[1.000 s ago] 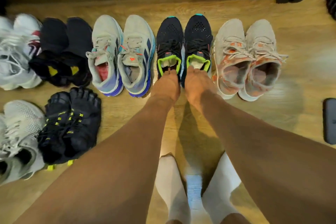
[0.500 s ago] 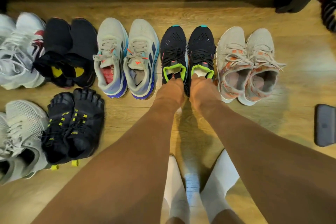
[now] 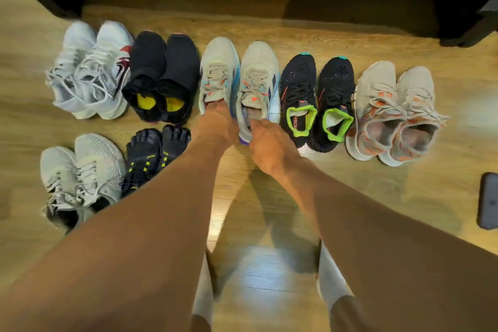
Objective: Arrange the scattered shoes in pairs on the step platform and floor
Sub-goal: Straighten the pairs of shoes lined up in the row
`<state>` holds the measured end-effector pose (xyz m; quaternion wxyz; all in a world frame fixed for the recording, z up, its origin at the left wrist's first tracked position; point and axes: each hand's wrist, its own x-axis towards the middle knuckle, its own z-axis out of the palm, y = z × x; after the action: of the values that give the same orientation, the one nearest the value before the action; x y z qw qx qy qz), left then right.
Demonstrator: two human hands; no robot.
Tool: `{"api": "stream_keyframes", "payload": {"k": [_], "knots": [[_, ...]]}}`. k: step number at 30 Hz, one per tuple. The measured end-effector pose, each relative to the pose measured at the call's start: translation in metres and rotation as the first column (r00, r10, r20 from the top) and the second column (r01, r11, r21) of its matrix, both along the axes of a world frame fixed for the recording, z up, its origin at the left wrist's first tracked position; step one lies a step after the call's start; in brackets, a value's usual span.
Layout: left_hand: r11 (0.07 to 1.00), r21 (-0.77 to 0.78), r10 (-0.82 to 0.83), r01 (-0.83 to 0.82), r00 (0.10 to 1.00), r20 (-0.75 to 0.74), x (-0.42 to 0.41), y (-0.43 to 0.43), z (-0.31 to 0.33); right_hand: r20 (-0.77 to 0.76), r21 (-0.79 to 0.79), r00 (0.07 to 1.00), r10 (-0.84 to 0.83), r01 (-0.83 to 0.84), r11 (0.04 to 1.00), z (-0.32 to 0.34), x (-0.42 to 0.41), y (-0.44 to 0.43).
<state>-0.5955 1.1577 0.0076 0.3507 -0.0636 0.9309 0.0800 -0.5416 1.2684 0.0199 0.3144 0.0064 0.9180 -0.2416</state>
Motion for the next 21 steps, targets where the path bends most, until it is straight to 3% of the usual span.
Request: {"api": "stream_keyframes", "payload": {"k": [5, 8, 10, 12, 21], "knots": [[0.995, -0.072, -0.068, 0.075, 0.993, 0.099, 0.003, -0.031, -0.047, 0.108, 0.101, 0.988, -0.111, 0.100, 0.990, -0.048, -0.017, -0.040], [0.968, -0.070, -0.243, 0.241, 0.970, -0.009, 0.011, -0.043, -0.074, 0.163, 0.134, 0.973, -0.165, 0.144, 0.981, -0.072, -0.019, -0.057], [0.951, -0.034, -0.308, 0.307, 0.949, -0.071, 0.012, -0.051, -0.083, 0.113, 0.207, 0.975, -0.191, 0.164, 0.964, -0.084, -0.018, -0.067], [0.950, 0.005, -0.312, 0.313, 0.947, -0.079, 0.012, -0.055, -0.085, 0.063, 0.242, 0.978, -0.200, 0.179, 0.953, -0.086, -0.017, -0.072], [0.962, 0.155, -0.241, 0.225, 0.967, 0.088, 0.018, -0.063, -0.071, 0.105, 0.324, 0.979, -0.175, 0.132, 0.937, -0.071, -0.009, -0.082]]}}
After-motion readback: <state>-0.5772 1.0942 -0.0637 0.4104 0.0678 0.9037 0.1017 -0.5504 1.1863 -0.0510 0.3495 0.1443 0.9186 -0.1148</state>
